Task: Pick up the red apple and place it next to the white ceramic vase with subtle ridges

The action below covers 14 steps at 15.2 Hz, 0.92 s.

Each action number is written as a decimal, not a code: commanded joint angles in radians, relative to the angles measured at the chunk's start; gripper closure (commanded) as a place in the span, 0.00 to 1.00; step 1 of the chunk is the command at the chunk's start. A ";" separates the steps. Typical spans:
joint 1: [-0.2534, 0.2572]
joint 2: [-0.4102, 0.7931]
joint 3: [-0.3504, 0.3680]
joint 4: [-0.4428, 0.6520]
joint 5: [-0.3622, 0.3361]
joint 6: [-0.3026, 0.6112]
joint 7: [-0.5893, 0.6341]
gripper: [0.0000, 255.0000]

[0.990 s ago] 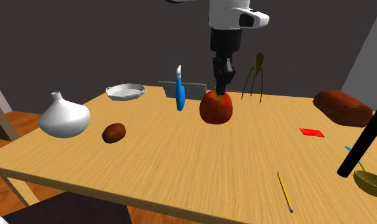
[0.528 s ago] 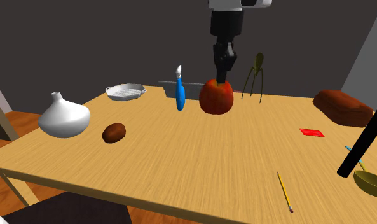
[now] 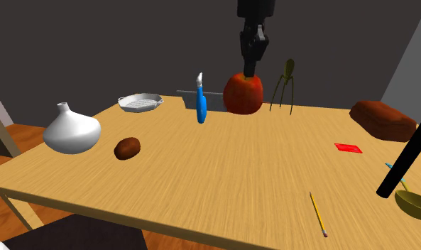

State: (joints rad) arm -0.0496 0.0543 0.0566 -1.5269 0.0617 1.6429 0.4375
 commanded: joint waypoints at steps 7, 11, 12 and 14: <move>0.012 0.008 0.010 0.105 -0.002 -0.096 0.027 1.00; 0.052 -0.082 0.048 -0.006 -0.001 -0.069 0.104 1.00; 0.061 -0.101 0.058 -0.029 0.000 -0.064 0.124 1.00; 0.081 -0.137 0.080 -0.071 0.004 -0.056 0.165 1.00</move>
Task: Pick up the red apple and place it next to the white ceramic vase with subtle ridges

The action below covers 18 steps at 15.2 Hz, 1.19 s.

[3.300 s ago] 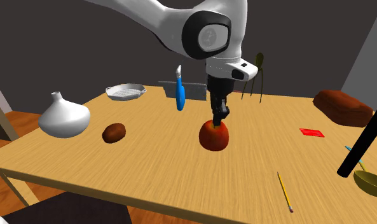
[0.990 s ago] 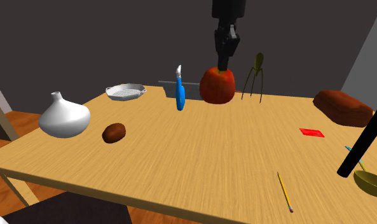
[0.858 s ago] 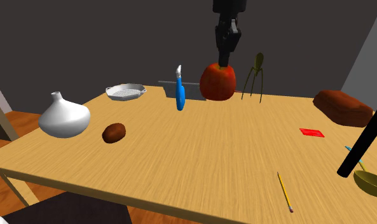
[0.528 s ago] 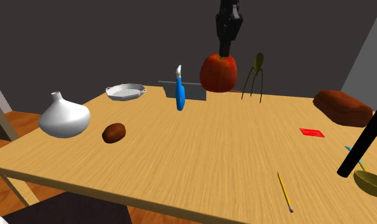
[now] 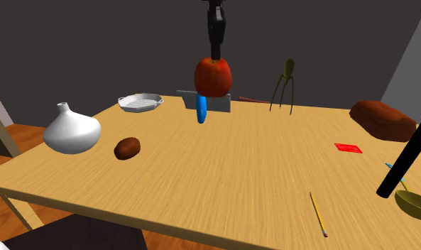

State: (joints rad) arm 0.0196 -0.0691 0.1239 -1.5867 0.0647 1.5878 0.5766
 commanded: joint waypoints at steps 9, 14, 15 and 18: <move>0.097 -0.127 0.125 -0.131 0.023 0.020 0.219 1.00; 0.143 -0.155 0.197 -0.154 0.035 0.024 0.335 1.00; 0.152 -0.157 0.212 -0.155 0.037 0.025 0.359 1.00; 0.179 -0.158 0.258 -0.151 0.041 0.026 0.433 1.00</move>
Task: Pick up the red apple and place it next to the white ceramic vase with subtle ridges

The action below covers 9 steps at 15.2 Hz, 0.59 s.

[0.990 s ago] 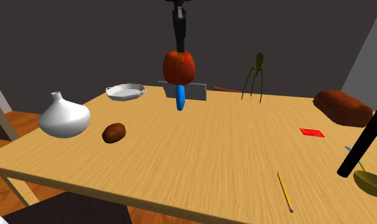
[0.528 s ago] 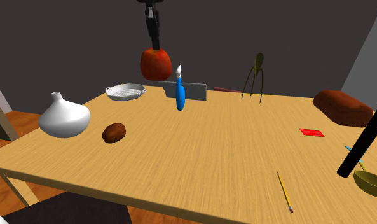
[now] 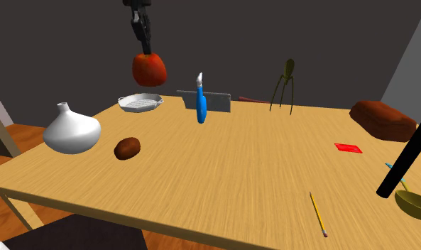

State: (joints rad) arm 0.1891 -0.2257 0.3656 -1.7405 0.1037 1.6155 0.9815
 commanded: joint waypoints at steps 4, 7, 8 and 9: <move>0.045 0.015 0.083 0.024 0.000 -0.001 0.130 1.00; 0.072 0.040 0.136 0.053 -0.010 -0.002 0.212 1.00; 0.081 0.051 0.154 0.065 -0.015 -0.003 0.240 1.00; 0.091 0.064 0.173 0.079 -0.021 -0.004 0.268 1.00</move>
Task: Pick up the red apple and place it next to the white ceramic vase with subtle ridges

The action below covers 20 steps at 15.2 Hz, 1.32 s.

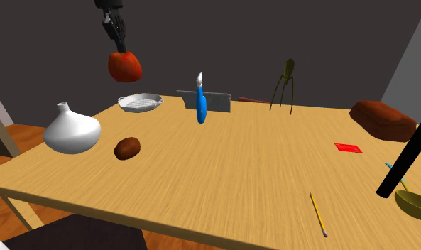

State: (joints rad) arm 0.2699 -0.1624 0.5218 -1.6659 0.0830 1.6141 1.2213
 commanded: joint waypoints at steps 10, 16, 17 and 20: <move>0.020 -0.025 0.025 -0.142 0.014 0.122 0.033 1.00; 0.023 -0.036 0.026 -0.232 0.021 0.203 0.028 1.00; 0.023 -0.037 0.027 -0.247 0.022 0.216 0.027 1.00; 0.025 -0.038 0.029 -0.288 0.024 0.257 0.026 1.00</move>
State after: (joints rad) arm 0.2950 -0.1997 0.5512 -1.9410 0.1062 1.8579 1.2492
